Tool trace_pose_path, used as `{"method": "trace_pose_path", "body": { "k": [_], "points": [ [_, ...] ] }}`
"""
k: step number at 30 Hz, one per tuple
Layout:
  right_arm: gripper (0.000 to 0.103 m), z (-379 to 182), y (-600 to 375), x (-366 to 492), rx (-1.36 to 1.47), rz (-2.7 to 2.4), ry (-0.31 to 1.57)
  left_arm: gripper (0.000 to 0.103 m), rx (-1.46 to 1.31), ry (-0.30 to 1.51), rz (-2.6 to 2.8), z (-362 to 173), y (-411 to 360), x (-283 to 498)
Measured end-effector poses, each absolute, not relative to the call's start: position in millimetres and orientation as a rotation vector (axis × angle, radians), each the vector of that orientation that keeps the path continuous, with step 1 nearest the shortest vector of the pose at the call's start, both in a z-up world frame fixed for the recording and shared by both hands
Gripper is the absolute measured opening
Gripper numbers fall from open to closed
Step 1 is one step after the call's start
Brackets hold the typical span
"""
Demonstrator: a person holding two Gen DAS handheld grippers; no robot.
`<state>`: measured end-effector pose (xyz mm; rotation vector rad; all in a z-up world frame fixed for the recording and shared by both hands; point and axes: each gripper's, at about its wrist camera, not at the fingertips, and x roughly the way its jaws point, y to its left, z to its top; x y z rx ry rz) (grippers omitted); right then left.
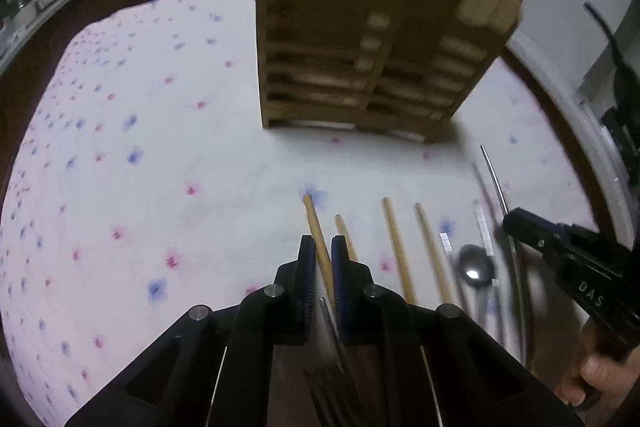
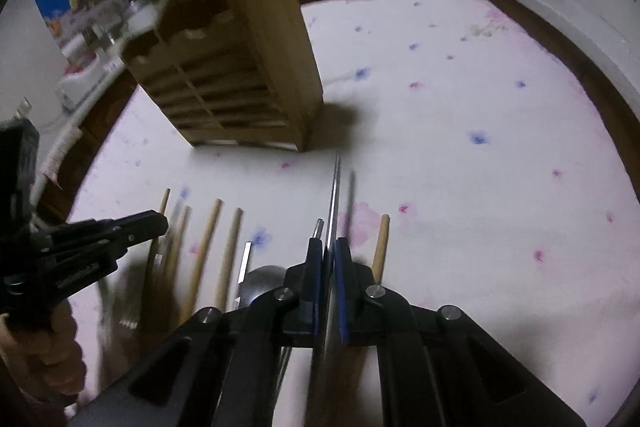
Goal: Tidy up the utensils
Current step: 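Grasp a metal chopstick with the right tool while the left tool grasps a wooden chopstick, then lift both held chopsticks and carry them over the wooden utensil holder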
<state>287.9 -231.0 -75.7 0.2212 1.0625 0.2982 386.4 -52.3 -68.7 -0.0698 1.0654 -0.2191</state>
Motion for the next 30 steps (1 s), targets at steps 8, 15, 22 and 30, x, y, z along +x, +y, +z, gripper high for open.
{"method": "trace_pose_path", "body": {
  "k": [8,15,22,30],
  "points": [
    [0.006,-16,-245,251,0.279,0.362,0.925,0.005,-0.147,0.901,-0.269,0,-36,326],
    [0.005,19,-248,223,0.283,0.391,0.830,0.004,-0.174,0.771,-0.286,47,-12,254],
    [0.005,41,-249,208,0.279,0.396,0.776,0.003,-0.203,0.692,-0.297,71,5,208],
    [0.005,58,-253,204,0.277,0.392,0.719,0.003,-0.208,0.613,-0.291,88,11,187]
  ]
}}
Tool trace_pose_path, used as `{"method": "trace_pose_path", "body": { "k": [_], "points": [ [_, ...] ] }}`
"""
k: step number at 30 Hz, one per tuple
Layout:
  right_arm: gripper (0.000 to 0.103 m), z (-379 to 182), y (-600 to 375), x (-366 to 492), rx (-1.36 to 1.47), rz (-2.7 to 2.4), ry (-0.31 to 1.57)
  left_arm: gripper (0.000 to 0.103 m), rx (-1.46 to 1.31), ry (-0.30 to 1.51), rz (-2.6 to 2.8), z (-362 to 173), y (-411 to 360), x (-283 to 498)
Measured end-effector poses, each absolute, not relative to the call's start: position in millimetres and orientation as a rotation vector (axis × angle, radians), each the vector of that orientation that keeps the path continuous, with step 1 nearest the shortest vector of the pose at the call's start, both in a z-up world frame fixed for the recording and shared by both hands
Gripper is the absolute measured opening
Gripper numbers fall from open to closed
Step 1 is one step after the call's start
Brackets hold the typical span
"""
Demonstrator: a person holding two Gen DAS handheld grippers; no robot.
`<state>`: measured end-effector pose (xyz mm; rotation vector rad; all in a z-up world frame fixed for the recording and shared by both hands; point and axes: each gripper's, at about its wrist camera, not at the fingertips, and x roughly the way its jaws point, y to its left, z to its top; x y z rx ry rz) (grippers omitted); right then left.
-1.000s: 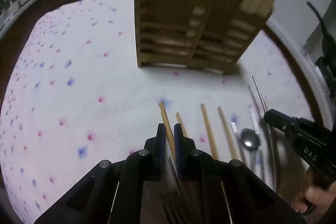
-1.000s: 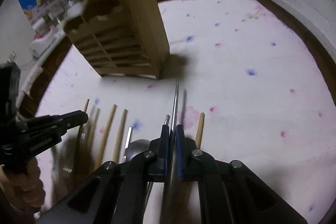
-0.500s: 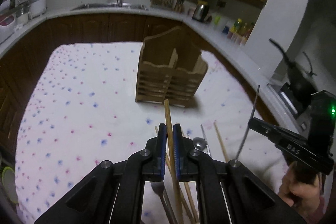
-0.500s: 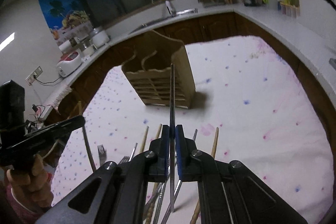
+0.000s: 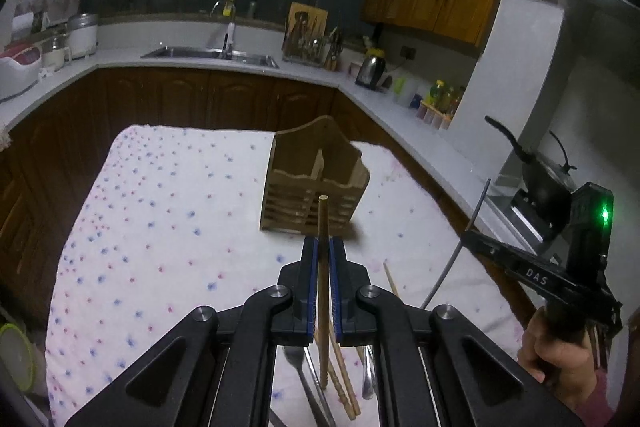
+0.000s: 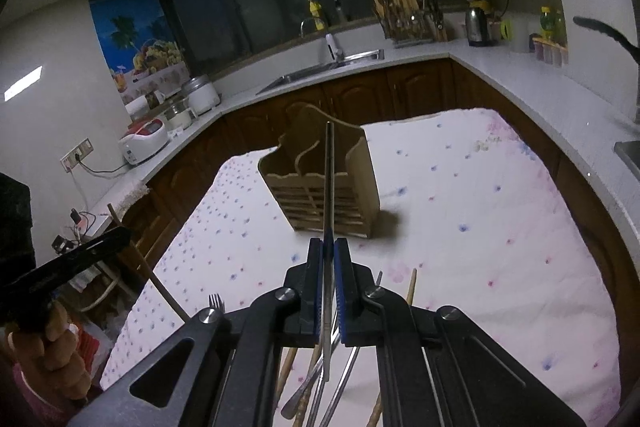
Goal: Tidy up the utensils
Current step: 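Lift both held chopsticks and carry them over the wooden utensil holder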
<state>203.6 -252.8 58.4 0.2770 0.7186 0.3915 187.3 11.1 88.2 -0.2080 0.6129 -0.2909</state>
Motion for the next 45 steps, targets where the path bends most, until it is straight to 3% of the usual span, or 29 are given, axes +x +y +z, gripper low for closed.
{"method": "trace_pose_path", "body": {
  "k": [19,32,45],
  "points": [
    [0.005,76,-253,225,0.311,0.383,0.641,0.003,-0.279,0.493,-0.278,109,34,210],
    [0.005,115,-257,287,0.341,0.349,0.508,0.003,-0.325,0.344,-0.228,128,47,263],
    [0.005,110,-243,361,0.344,0.320,0.404,0.003,-0.406,0.259,-0.142,84,37,360]
  ]
}}
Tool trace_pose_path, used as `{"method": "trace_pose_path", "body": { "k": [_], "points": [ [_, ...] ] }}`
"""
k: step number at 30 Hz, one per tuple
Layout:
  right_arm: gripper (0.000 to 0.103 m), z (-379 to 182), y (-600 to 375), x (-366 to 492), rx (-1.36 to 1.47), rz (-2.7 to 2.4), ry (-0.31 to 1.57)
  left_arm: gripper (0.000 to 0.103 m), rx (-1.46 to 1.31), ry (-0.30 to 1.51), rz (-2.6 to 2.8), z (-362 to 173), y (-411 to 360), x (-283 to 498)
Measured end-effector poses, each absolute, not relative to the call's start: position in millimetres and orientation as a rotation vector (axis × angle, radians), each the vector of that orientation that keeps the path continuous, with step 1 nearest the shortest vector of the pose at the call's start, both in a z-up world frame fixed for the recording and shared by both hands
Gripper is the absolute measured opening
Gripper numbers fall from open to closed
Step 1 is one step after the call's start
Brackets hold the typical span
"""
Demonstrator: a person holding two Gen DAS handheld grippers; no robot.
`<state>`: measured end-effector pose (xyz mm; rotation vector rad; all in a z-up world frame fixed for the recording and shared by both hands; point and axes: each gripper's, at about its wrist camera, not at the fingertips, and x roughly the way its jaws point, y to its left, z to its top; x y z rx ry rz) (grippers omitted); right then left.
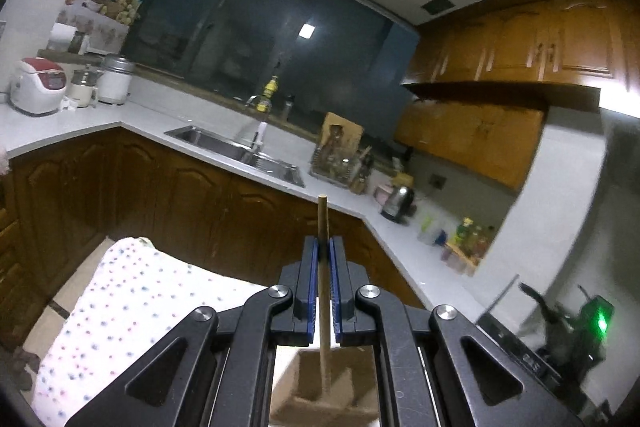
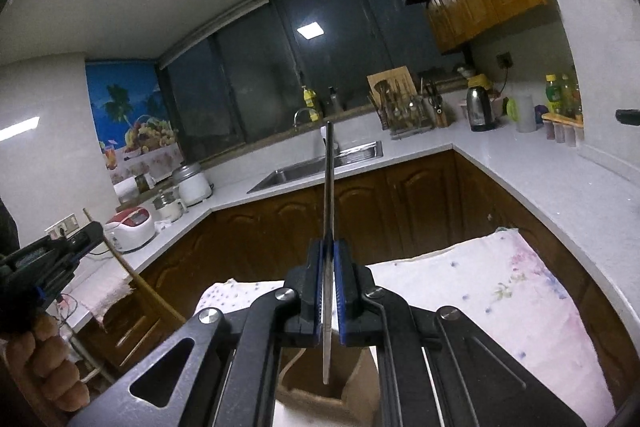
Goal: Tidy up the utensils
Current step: 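Lift both held chopsticks and carry them over the wooden utensil holder, then open both tools to drop the chopsticks into the wooden holder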
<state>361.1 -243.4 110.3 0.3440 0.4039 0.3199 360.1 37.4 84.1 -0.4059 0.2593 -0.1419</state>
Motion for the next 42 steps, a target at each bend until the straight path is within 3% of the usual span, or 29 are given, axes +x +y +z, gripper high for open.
{"method": "trace_pose_path", "body": {
  "k": [14,24,36,40,42],
  "points": [
    [0.005,30,-222,387,0.368,0.286,0.460,0.003,-0.451,0.356,-0.115,-32,-23,442],
    [0.005,14,-218,390,0.344,0.278,0.499,0.004,-0.422,0.384,-0.123,-15,-20,468],
    [0.008,17,-220,393,0.350,0.282,0.537,0.007,-0.403,0.423,-0.132,-4,-1,443],
    [0.015,16,-222,395,0.372,0.292,0.560,0.027,-0.401,0.427,-0.118,2,2,438],
    [0.031,17,-226,393,0.388,0.291,0.561,0.034,-0.405,0.417,-0.116,5,4,431]
  ]
}}
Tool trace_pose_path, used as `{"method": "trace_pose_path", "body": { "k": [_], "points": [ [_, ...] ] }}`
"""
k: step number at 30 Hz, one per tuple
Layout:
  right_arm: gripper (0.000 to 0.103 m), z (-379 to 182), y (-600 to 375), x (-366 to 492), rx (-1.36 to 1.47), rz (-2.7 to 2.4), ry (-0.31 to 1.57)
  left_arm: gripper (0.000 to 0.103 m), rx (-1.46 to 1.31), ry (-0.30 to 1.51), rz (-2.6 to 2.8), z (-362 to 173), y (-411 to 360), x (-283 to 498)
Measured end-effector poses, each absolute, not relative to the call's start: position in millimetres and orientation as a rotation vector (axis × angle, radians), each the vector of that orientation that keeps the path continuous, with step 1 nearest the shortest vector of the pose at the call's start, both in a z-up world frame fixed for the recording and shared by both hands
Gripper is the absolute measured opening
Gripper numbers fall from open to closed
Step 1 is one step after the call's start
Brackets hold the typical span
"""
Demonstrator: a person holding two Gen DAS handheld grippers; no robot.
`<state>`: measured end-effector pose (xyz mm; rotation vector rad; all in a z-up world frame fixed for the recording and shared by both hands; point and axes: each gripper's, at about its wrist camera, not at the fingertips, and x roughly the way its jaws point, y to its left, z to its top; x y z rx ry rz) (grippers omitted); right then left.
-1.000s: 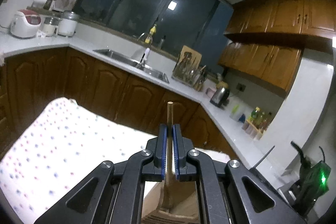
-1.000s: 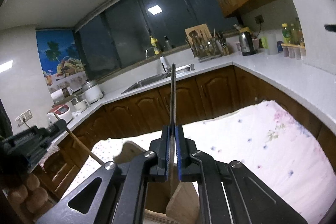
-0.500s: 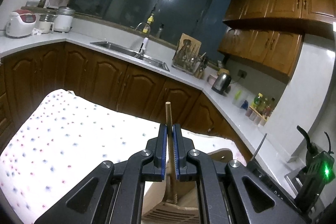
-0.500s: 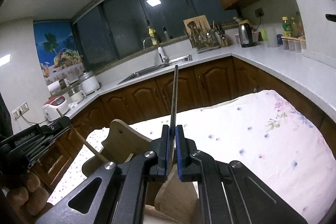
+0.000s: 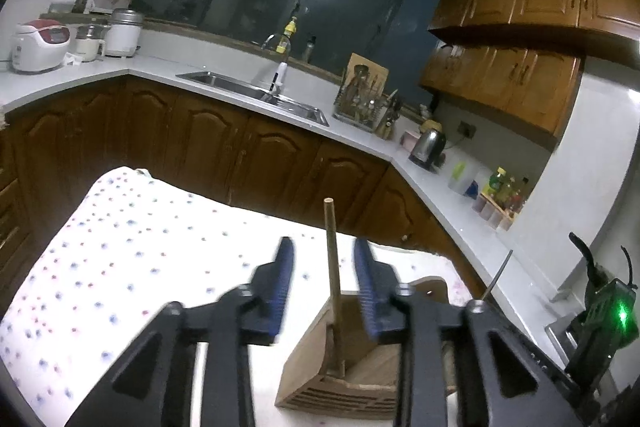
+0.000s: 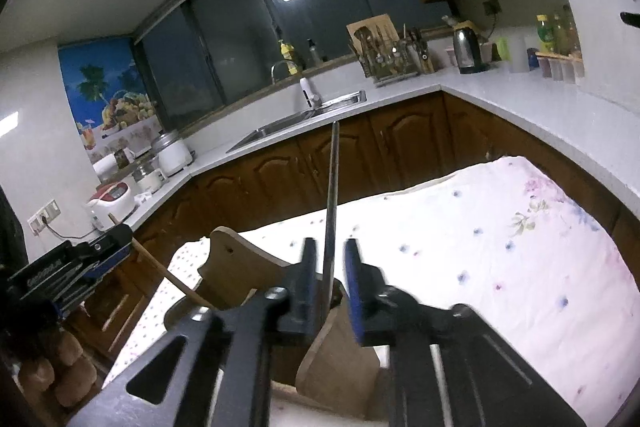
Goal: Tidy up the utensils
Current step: 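Open both tools to drop the chopsticks into the wooden holder, then move both open tools back over the remaining utensils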
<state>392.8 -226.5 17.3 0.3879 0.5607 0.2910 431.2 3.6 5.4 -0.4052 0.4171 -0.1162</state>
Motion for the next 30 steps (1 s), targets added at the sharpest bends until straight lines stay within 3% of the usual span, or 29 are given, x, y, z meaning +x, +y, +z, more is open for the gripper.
{"method": "trace_pose_path", "body": {
  "k": [1,2,4,5,6,7,8,11,16,30],
  "points": [
    [0.036,18,-229,391,0.394,0.289,0.558,0.040,-0.405,0.412,-0.113,7,5,427],
    [0.045,20,-232,388,0.406,0.293,0.550,0.053,-0.405,0.415,-0.106,9,7,422],
    [0.050,25,-237,380,0.421,0.296,0.536,0.063,-0.412,0.407,-0.105,11,10,410],
    [0.059,27,-239,376,0.422,0.298,0.532,0.070,-0.413,0.404,-0.104,11,12,403],
    [0.078,30,-242,370,0.427,0.302,0.527,0.075,-0.414,0.403,-0.096,13,16,394],
    [0.087,31,-244,366,0.432,0.306,0.524,0.081,-0.414,0.403,-0.089,13,19,385],
    [0.098,33,-248,359,0.440,0.312,0.516,0.081,-0.414,0.401,-0.087,13,21,376],
    [0.099,39,-256,336,0.436,0.316,0.502,0.087,-0.404,0.418,-0.077,13,26,348],
    [0.099,46,-262,297,0.419,0.321,0.511,0.090,-0.375,0.455,-0.053,17,30,296],
    [0.099,38,-277,191,0.387,0.302,0.604,0.090,-0.347,0.550,-0.060,35,37,167]
  ]
}}
